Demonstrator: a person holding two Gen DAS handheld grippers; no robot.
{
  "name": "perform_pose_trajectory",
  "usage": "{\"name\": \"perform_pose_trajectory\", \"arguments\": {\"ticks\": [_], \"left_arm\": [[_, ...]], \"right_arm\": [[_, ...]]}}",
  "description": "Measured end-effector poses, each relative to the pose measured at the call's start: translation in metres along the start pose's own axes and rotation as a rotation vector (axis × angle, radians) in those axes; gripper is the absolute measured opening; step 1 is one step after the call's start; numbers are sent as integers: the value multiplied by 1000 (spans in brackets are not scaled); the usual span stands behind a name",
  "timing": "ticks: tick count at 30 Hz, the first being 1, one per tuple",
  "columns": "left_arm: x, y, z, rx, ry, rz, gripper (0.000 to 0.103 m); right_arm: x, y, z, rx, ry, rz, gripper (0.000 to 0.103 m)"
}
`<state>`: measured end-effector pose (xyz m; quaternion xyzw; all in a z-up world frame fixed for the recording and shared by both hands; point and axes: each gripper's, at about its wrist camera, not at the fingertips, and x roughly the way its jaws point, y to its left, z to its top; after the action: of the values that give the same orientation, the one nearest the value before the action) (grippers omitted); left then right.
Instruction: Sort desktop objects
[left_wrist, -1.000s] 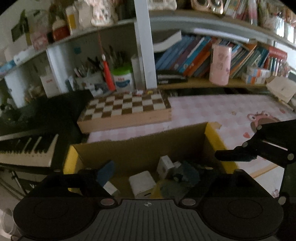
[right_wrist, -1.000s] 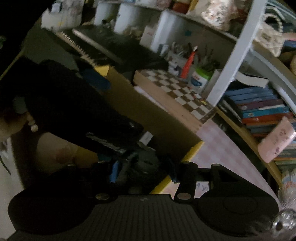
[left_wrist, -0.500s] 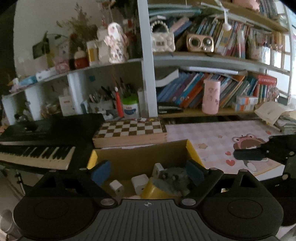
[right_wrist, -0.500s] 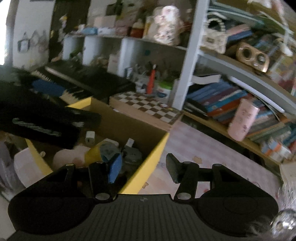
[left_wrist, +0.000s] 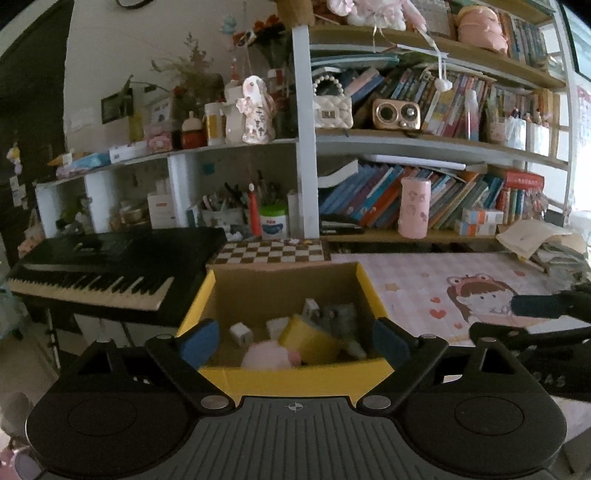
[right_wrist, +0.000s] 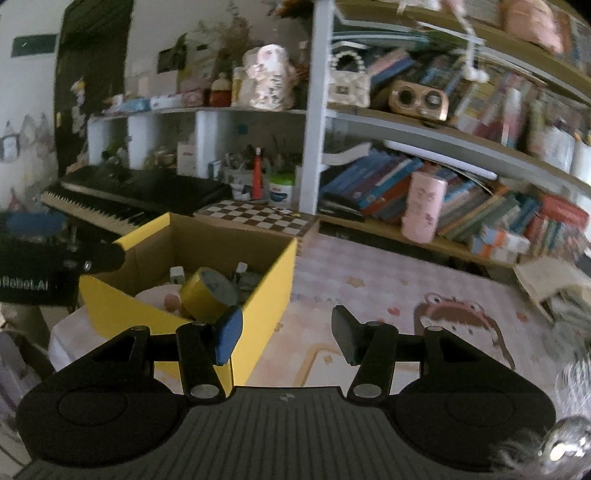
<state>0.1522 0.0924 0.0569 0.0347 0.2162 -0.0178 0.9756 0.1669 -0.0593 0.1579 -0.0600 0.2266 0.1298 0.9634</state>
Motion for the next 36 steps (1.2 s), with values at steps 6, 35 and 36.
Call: {"name": "perform_pose_trajectory", "arguments": {"ticks": [6, 35, 36], "left_arm": [[-17, -15, -27, 1, 29, 13, 93], [-56, -55, -88, -26, 132, 1, 95], [-56, -55, -89, -26, 136, 2, 96]], "right_arm": [[-31, -2, -30, 51, 24, -34, 54], [-92, -20, -114, 242, 156, -183, 65], [-91, -19, -114, 239, 157, -180, 67]]}}
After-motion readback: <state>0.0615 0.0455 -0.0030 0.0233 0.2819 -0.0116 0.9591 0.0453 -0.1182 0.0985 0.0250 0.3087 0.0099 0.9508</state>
